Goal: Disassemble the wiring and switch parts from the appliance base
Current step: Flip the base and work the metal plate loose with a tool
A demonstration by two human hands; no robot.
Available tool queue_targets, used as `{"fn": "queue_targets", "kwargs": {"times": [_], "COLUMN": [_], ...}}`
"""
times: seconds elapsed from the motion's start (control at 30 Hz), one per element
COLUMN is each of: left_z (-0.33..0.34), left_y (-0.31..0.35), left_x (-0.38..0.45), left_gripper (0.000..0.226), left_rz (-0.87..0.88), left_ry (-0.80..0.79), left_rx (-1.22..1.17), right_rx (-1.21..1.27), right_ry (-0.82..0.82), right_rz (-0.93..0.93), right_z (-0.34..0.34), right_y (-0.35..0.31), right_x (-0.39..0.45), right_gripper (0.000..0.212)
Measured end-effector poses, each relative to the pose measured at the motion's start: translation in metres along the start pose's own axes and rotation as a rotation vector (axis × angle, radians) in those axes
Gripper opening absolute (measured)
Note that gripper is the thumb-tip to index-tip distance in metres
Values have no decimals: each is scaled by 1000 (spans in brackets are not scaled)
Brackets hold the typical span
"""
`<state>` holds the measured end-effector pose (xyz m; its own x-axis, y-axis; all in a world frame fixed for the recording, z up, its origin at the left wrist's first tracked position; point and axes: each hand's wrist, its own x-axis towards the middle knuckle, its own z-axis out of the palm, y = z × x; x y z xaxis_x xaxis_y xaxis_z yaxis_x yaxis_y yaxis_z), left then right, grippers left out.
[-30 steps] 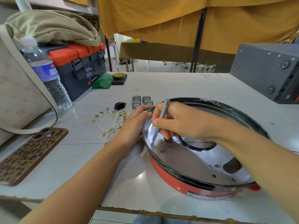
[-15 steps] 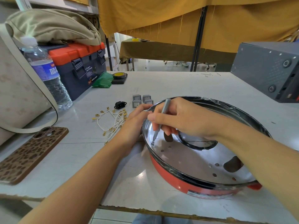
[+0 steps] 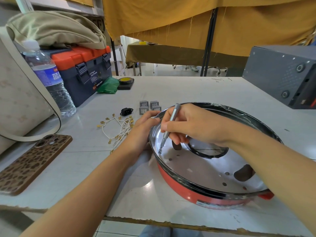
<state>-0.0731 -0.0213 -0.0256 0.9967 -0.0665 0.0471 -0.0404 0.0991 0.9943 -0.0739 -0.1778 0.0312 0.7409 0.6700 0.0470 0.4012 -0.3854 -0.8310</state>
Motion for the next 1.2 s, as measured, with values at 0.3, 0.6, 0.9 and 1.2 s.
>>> {"fn": "queue_targets", "kwargs": {"times": [0.3,0.6,0.9,1.2], "left_z": [-6,-20,-27,-12], "left_y": [3,38,51,63], "left_x": [0,-8,-20,-20], "left_gripper": [23,17,13,15], "left_rz": [90,41,-86,-242], "left_ry": [24,-159,-260,-361], "left_rx": [190,769,852,964], "right_rx": [-4,-9,-136,-22], "right_ry": [39,14,-24,-2], "right_rz": [-12,-10,59,32], "right_z": [4,5,4,-1], "right_y": [-4,-7,-16,-13], "right_x": [2,1,-2,-13], "right_gripper": [29,28,22,12]}}
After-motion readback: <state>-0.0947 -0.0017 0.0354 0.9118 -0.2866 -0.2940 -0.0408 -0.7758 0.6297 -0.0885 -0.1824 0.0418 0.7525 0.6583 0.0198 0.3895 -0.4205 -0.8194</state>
